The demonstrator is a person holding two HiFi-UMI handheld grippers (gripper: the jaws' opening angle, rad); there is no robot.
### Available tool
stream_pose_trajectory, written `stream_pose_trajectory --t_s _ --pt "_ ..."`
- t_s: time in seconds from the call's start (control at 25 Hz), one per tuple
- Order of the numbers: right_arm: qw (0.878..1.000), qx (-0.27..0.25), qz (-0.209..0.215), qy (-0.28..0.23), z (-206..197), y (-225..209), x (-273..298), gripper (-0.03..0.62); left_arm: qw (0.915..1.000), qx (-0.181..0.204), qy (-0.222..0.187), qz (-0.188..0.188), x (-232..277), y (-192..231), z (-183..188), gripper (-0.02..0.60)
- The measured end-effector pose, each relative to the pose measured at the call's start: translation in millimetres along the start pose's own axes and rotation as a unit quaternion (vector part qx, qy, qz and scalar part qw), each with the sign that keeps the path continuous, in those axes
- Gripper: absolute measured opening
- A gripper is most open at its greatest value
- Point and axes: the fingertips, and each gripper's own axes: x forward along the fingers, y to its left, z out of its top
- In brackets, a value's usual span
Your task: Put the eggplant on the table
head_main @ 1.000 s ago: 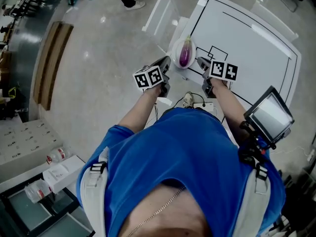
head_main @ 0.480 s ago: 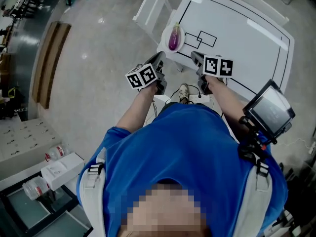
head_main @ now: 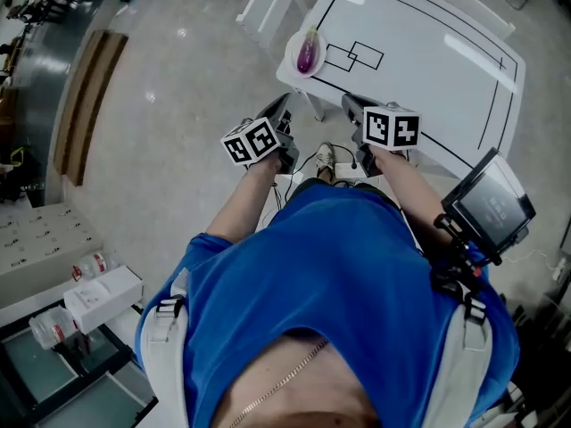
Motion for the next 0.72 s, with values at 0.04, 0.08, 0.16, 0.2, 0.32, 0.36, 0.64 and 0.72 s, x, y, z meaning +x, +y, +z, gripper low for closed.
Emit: stream_pose_trajectory --t_s 0.04,0.08,0.16,0.2,0.32,0.36,0.64,0.72 --pt "1.0 -0.006 0.0 -0.002 -1.7 4.4 -4.0 0.002 1.0 0.0 -0.001 0.001 -5.5 -1.0 -1.5 0.008" --pt "1.0 -0.012 0.001 -0.005 -3.7 8.3 -8.1 0.002 1.0 0.0 -0.001 0.002 -10.5 -2.7 -3.4 0.008" --pt "1.0 -0.018 0.003 -0.009 -8.5 13.3 -14.1 0.002 1.0 -0.001 -0.002 0.002 -17.8 -5.8 -8.2 0.008" --pt "1.0 -0.021 0.005 -0.009 -10.5 14.6 -16.0 0.002 1.0 -0.001 -0.001 0.003 -19.9 -6.3 -10.6 0.008" --pt "1.0 -0.028 0.007 -0.012 -13.5 17.6 -22.8 0.002 1.0 0.0 -0.001 0.006 -25.4 -8.4 -16.2 0.008" --pt "0.999 -0.03 0.008 -0.013 -14.4 18.4 -25.6 0.002 1.0 0.001 -0.001 0.006 -27.5 -10.3 -18.1 0.008" --pt "0.999 -0.042 0.011 -0.027 -16.0 22.9 -38.4 0.002 0.9999 0.01 -0.008 0.004 -36.9 -22.1 -19.4 0.008" --pt "0.998 -0.045 0.011 -0.03 -15.8 24.2 -41.1 0.002 0.9999 0.011 -0.009 0.004 -38.4 -23.7 -19.3 0.008"
